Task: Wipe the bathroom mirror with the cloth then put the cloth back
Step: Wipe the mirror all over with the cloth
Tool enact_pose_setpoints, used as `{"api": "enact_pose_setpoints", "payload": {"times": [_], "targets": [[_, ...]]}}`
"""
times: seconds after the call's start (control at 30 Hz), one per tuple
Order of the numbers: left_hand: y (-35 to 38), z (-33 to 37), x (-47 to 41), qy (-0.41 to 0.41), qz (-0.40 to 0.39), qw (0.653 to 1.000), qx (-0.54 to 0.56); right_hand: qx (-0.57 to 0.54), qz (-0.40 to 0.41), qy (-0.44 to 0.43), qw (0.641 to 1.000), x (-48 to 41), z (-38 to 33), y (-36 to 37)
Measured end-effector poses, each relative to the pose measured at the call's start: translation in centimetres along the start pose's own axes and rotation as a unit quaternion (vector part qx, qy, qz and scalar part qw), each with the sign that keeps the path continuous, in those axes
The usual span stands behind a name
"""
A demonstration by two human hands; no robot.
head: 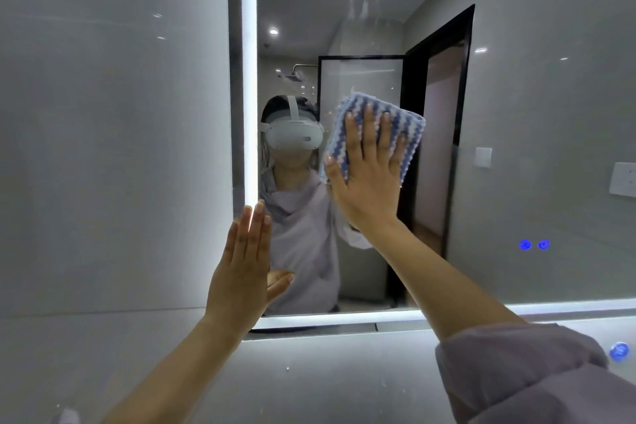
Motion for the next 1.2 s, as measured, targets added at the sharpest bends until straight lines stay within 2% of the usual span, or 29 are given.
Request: {"api": "enact_pose_setpoints", "payload": {"times": [0.17,0.37,0.53,0.73,0.97,1.2], "targets": [[0.0,0.0,-0.1,-0.001,0.0,1.0,0.023,-0.012,-0.007,-0.042,0.999,-1.1,-4.9,0.1],[-0.2,0.0,-0.2,-0.003,-0.005,0.999,0.033,0.013,-0.025,-0.156,0.987,-2.2,-10.4,0.6],[-0.3,-0.2,-0.2,-0.008,-0.013,0.999,0.042,0.027,-0.043,-0.195,0.979,-2.6,-10.8,0.8],[-0.1,-0.2,-0.3,-0.003,-0.014,0.999,0.044,0.072,-0.046,-0.232,0.969,-3.0,-8.4,0.1],[0.0,-0.2,0.0,0.008,-0.009,1.0,0.024,0.072,-0.034,-0.205,0.975,-3.0,-1.9,-1.5],[0.1,-0.1,0.0,0.011,-0.012,1.0,0.025,0.092,-0.015,-0.129,0.987,-1.9,8.9,-1.7]]}}
Point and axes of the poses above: each hand's wrist, its own x-axis away from the middle knuckle, its own y-axis out of the palm, z = x × y, the point moved 5 cm from there along -x, towards the middle knuckle, and after that the axes turned 3 degrees about -z, right-handed, at the moved point
